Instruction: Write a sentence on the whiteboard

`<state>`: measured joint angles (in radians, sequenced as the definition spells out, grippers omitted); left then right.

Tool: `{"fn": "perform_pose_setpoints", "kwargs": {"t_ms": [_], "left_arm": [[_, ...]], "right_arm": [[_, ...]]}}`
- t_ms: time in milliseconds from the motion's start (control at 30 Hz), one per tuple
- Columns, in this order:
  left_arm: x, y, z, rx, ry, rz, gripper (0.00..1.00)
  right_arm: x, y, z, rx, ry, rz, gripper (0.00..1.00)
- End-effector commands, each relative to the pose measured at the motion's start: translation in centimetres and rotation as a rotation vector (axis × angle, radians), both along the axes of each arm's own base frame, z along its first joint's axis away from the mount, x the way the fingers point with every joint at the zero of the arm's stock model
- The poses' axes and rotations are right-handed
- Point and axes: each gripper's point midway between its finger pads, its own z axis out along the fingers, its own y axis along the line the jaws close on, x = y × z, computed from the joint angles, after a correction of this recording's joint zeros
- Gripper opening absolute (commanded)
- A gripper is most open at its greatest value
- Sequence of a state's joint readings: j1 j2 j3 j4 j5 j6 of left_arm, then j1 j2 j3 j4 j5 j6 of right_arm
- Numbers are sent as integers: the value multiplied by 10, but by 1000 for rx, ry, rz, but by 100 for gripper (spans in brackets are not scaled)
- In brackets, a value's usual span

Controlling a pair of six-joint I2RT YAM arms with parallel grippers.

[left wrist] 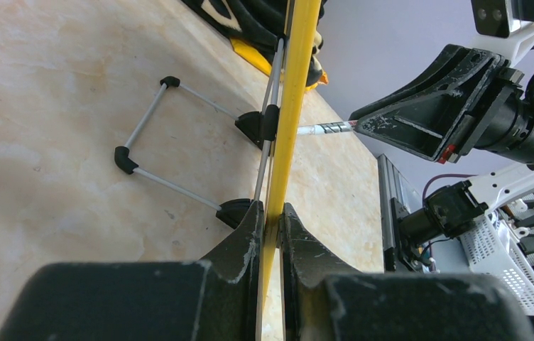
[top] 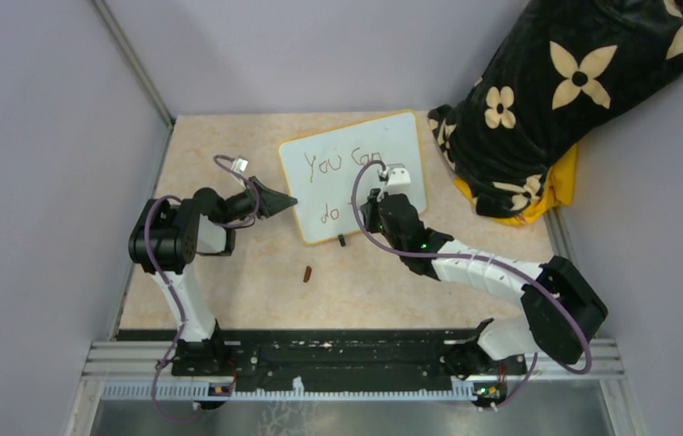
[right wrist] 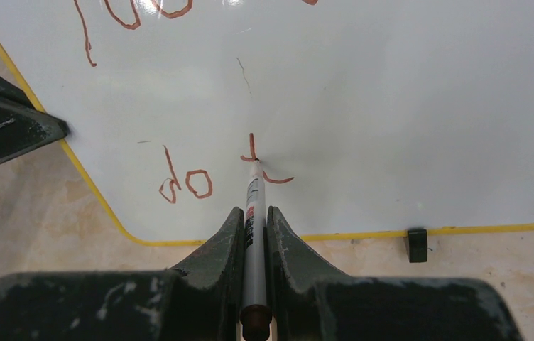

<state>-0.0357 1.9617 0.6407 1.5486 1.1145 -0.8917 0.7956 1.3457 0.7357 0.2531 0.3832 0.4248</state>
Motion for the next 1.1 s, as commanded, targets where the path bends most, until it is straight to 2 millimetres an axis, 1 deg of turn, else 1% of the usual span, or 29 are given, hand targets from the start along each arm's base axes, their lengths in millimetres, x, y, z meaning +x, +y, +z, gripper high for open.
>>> {"fn": "perform_pose_setpoints", "kwargs": {"t_ms": [0, 200, 367, 567, 700, 800, 1067], "left_arm": [[-13, -9, 10, 7, -157, -55, 0], [-13, -9, 10, 6, -156, -55, 0], [-14, -9, 10, 7, -159, -56, 0], [-14, -9, 9, 7, -155, -57, 0], [-14, -9, 9, 7, -155, -58, 0], [-14, -9, 9, 7, -154, -58, 0], [-14, -9, 10, 8, -157, -59, 0]], "right_arm": [[11, -17, 21, 16, -47, -93, 0], [8, -18, 28, 37, -65, -84, 0], [1, -14, 46, 98, -122, -33, 0], [6, -13, 60, 96, -146, -42, 0], [10, -9, 63, 102, -149, -39, 0], [13, -6, 62, 93, -140, -44, 0], [22, -6, 61, 84, -136, -63, 0]]}}
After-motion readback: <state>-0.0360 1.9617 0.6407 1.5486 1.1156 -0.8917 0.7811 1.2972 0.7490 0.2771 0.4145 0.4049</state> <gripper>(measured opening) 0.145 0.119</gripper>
